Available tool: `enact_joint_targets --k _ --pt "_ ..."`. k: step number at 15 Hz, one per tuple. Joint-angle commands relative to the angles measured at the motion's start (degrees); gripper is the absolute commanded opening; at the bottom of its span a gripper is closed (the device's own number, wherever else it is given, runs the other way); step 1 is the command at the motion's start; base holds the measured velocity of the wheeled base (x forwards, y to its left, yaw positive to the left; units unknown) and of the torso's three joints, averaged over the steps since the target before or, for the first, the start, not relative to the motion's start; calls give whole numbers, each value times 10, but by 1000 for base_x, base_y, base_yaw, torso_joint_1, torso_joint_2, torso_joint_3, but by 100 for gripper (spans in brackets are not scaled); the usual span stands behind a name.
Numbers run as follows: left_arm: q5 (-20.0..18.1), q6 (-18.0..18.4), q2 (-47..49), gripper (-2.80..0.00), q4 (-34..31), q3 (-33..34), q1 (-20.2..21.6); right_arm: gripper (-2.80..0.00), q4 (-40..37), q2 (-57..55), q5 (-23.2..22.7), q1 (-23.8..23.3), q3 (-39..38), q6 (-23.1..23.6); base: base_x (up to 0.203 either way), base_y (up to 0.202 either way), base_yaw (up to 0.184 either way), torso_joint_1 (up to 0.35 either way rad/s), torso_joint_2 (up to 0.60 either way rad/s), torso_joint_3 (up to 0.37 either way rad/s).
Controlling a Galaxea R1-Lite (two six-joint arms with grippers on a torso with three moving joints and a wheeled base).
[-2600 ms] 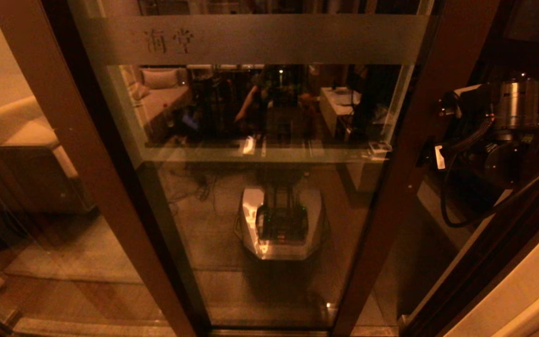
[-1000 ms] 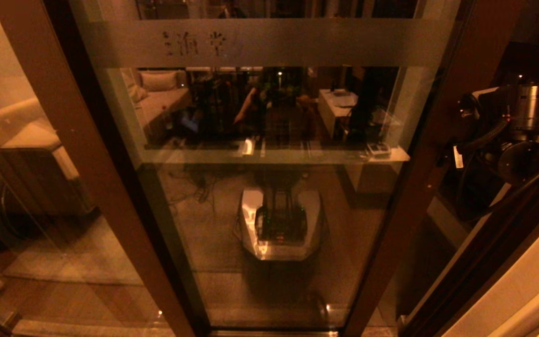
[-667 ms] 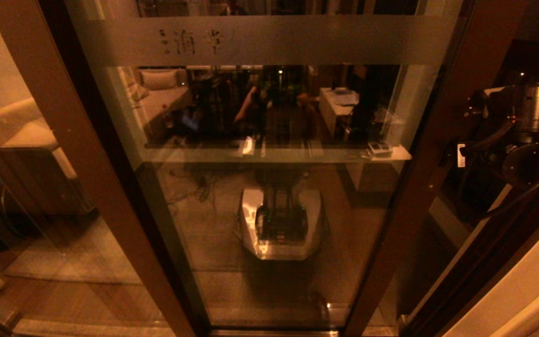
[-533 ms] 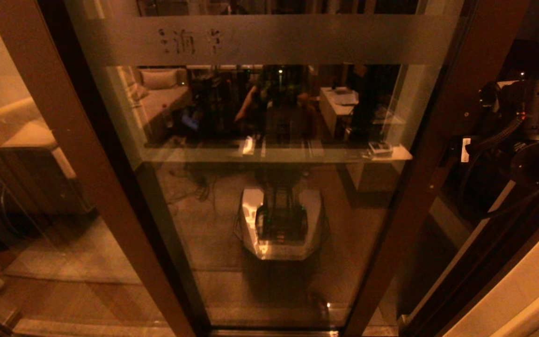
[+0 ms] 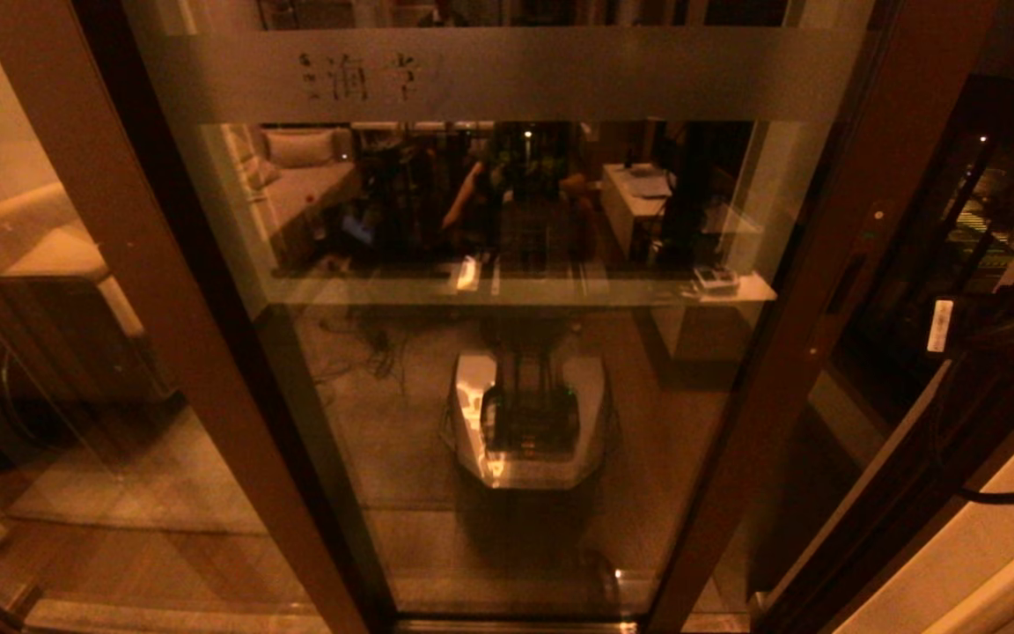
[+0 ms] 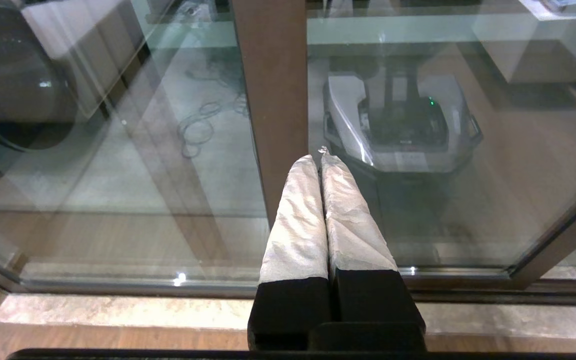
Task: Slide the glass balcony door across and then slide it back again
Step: Close the slid door
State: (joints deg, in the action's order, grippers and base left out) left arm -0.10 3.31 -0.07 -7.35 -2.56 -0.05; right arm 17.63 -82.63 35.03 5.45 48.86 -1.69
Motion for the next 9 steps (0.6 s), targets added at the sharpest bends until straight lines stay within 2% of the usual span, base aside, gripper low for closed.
enact_joint_targets --k 1,4,6,7,9 --pt "0 0 0 -280 0 0 0 0 -24 17 31 4 -20 -42 0 0 0 0 0 0" --pt "-1 0 0 -280 0 0 0 0 -35 31 57 78 -29 -96 0 0 0 0 0 0" --pt "-1 0 0 -280 0 0 0 0 -25 30 106 151 -31 -147 0 0 0 0 0 0" --pt "-1 0 0 -280 0 0 0 0 -19 6 125 168 -28 -160 0 0 0 0 0 0" --pt "0 0 0 -280 0 0 0 0 -12 -46 138 134 6 -167 0 0 0 0 0 0"
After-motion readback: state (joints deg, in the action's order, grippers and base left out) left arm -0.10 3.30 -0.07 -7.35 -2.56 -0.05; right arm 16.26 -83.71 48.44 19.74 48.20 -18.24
